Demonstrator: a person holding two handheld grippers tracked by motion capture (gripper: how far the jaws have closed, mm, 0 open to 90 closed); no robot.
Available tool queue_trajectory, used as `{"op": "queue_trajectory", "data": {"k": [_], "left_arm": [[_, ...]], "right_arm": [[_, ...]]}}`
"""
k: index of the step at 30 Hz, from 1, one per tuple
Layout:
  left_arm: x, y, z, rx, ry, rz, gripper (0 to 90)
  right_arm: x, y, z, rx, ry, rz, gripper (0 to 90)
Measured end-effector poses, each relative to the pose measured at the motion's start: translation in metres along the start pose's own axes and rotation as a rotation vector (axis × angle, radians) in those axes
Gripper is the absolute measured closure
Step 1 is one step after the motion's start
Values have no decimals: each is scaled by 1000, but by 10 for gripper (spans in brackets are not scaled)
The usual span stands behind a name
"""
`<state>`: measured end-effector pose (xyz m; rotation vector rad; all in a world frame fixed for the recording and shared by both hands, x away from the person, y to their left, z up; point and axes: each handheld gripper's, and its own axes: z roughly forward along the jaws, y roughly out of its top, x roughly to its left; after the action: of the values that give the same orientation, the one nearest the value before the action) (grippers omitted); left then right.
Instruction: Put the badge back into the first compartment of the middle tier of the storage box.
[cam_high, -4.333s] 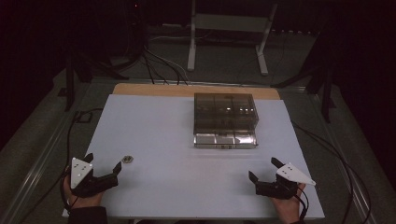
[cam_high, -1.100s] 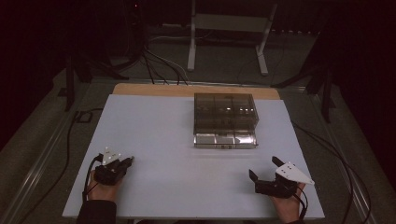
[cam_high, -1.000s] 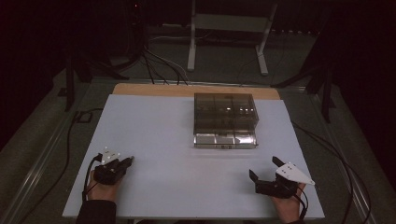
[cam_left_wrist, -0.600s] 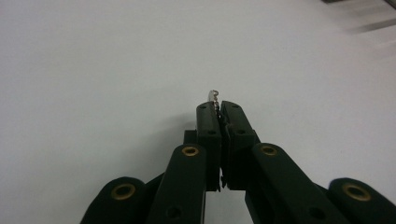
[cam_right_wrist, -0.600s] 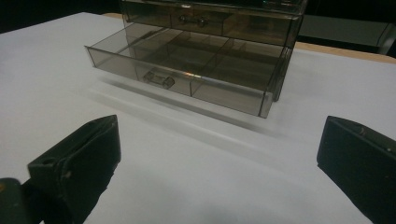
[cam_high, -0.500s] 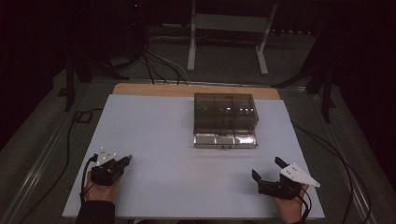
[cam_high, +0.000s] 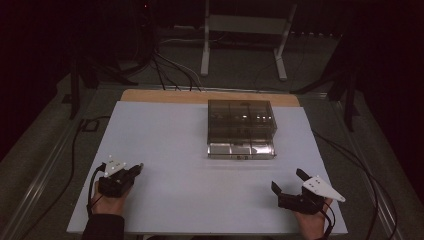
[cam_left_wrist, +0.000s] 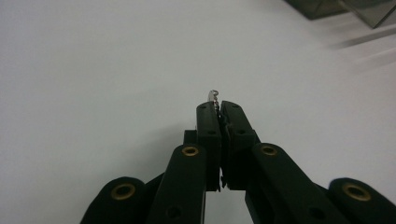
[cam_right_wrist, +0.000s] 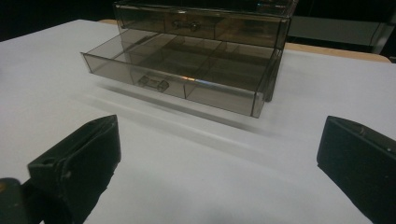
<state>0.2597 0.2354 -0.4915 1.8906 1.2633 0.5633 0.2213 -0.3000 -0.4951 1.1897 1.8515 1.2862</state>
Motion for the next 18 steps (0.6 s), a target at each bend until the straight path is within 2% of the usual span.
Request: {"op": "queue_trajectory", "data": {"k": [7,18], "left_arm": [[-5,13,-7,-39,-6,10,887],[-9,32,-13,-71,-16,22,887]], "right_arm": [[0,0,0,0,-2,3,0],[-2,-2,0,2,-8,11,0]]}}
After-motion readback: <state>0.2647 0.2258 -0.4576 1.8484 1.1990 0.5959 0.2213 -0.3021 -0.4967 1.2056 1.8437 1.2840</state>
